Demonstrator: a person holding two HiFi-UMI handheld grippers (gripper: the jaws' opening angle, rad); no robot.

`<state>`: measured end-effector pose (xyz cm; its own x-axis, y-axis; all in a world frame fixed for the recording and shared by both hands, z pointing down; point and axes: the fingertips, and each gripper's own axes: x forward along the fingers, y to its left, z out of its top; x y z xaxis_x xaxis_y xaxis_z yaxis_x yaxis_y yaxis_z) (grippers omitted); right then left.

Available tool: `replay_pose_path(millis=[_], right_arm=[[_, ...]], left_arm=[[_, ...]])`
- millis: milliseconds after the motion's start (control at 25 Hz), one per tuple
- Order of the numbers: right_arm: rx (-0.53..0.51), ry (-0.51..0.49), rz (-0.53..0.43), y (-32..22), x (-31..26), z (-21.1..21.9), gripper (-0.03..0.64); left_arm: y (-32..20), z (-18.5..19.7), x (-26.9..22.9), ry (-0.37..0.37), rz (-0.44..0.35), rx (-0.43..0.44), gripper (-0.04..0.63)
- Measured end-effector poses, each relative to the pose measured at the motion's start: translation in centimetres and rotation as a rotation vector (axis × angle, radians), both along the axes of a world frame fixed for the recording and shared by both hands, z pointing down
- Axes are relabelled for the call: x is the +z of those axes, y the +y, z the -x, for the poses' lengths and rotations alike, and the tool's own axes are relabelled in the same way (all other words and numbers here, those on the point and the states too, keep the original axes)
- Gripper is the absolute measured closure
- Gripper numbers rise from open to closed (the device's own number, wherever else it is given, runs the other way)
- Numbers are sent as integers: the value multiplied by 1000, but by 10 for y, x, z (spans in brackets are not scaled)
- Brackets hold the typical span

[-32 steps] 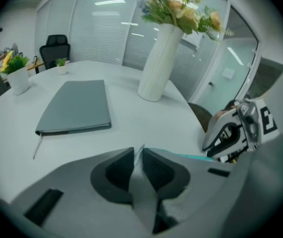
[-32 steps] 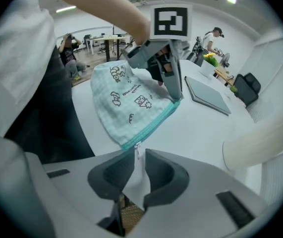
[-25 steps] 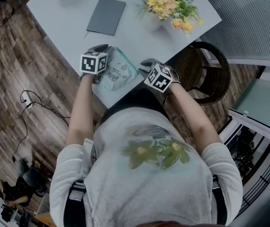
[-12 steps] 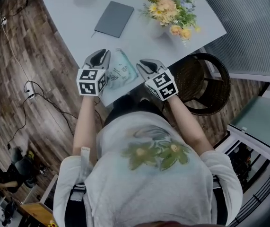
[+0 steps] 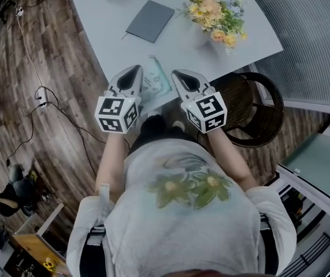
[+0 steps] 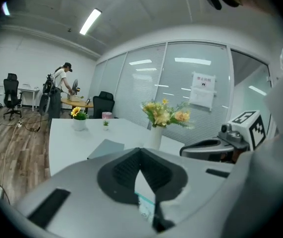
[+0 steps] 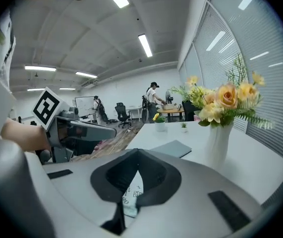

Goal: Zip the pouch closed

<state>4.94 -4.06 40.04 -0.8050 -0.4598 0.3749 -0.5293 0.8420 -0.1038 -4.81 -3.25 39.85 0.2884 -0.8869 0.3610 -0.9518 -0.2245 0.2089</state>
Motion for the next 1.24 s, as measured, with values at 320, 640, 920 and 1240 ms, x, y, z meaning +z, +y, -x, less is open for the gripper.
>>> replay_pose_path(millis=[320,640,920,1240], right_arm=[[-26,-30,-16,28,-19,6,600],[-41,-44,-20,42,-27,9,600],[-32,-55,-21,54,-33,6,600],[-33,-55,-38,80,-37,-6,600]], left_arm=[[27,-19,-19,-11,-25,-19,591],[45,-21,-29,-16,-40,-48,591],[63,-22,-36,-23,-51,-64,591],[92,-37,-39,-22,-64,-67,591]])
